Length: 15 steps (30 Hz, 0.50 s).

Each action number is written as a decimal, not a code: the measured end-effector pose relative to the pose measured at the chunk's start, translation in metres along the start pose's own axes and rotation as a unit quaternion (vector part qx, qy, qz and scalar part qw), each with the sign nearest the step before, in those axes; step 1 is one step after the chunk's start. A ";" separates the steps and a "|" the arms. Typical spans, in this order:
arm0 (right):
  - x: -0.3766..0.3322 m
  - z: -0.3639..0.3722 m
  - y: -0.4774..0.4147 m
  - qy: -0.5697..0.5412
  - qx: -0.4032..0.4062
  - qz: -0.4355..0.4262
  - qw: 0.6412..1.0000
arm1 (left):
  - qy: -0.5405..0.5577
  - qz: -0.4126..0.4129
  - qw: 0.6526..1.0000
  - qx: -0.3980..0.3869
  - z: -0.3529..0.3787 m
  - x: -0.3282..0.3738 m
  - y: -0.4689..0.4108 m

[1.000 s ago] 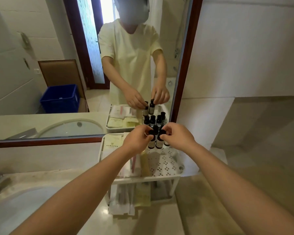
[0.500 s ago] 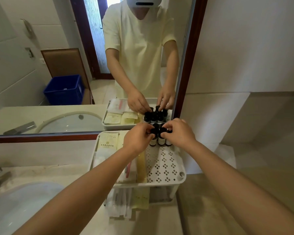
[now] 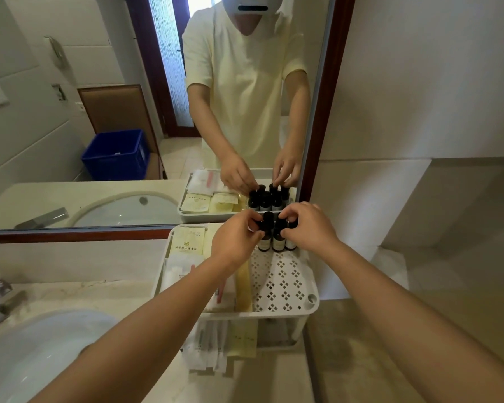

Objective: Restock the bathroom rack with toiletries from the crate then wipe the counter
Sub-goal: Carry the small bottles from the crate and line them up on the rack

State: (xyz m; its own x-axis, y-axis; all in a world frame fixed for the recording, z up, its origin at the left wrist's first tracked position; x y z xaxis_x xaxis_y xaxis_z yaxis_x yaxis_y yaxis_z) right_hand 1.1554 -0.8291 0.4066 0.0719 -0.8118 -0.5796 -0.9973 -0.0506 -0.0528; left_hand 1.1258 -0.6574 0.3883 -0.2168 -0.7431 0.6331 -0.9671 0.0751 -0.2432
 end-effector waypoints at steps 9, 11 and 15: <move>-0.010 -0.007 0.020 -0.070 0.031 -0.010 0.997 | 0.042 -0.033 0.998 0.014 -0.014 -0.002 0.024; -0.019 -0.006 0.027 -0.112 0.048 -0.016 0.992 | 0.060 -0.043 0.997 0.025 -0.019 -0.004 0.033; -0.044 -0.001 0.046 -0.189 0.053 -0.017 0.980 | 0.134 -0.074 0.987 0.049 -0.035 -0.008 0.057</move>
State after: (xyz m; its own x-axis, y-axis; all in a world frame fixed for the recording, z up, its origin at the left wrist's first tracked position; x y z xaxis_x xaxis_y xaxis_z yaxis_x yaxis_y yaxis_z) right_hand 1.1062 -0.7965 0.4304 0.1256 -0.5367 -0.8344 -0.9886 0.0022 -0.1503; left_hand 1.0676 -0.6241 0.3947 -0.1141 -0.5378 0.8353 -0.9760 -0.0961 -0.1953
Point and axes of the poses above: each hand's wrist, its own y-axis away from the middle knuckle, its own z-axis out of the palm, x = y × z, the point moved 3 cm from there along -y, towards the middle knuckle, and after that the axes turned 8 degrees about z, right-handed, at the moved point
